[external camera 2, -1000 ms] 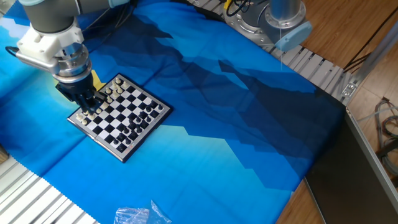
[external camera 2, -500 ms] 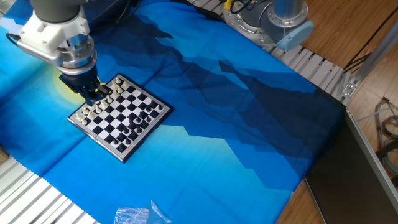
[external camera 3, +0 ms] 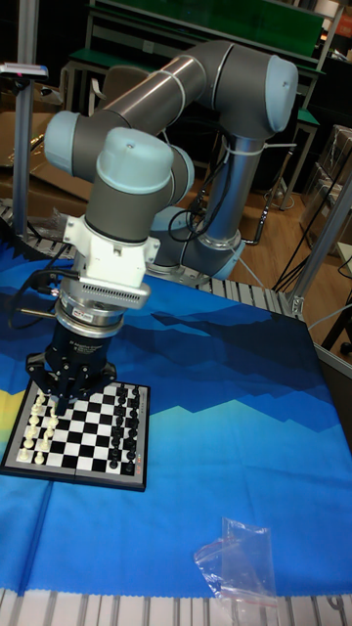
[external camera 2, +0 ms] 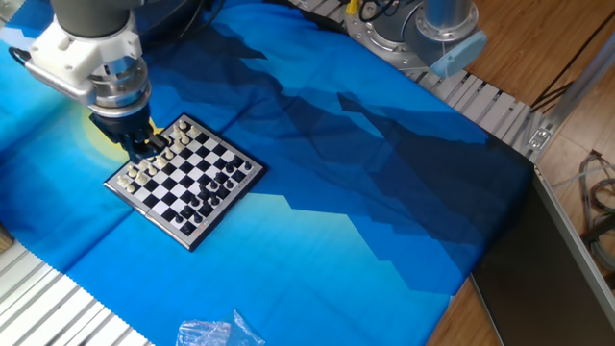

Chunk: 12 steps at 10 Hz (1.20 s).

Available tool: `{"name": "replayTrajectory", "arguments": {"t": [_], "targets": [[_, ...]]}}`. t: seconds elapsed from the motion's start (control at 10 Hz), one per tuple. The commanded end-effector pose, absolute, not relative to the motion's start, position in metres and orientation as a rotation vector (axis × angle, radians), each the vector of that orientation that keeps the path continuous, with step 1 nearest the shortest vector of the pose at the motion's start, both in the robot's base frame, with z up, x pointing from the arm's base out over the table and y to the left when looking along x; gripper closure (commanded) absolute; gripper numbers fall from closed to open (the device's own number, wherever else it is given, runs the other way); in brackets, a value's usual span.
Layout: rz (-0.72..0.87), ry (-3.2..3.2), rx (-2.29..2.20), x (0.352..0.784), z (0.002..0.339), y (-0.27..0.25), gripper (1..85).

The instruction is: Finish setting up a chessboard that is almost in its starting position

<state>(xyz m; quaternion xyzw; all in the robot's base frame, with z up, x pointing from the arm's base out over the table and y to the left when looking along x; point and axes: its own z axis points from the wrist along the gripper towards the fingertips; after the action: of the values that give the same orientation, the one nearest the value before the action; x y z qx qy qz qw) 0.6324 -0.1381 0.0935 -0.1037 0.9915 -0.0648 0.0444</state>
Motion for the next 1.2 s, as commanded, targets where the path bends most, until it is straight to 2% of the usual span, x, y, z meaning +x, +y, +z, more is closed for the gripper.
{"name": "replayTrajectory", "arguments": {"t": [0.0, 0.5, 1.1], "targets": [[-0.124, 2.954, -0.355, 0.651, 0.097, -0.123, 84.7], [-0.049, 3.056, -0.210, 0.627, 0.093, -0.113, 84.7], [-0.086, 3.097, 0.025, 0.594, 0.167, -0.008, 84.7]]}}
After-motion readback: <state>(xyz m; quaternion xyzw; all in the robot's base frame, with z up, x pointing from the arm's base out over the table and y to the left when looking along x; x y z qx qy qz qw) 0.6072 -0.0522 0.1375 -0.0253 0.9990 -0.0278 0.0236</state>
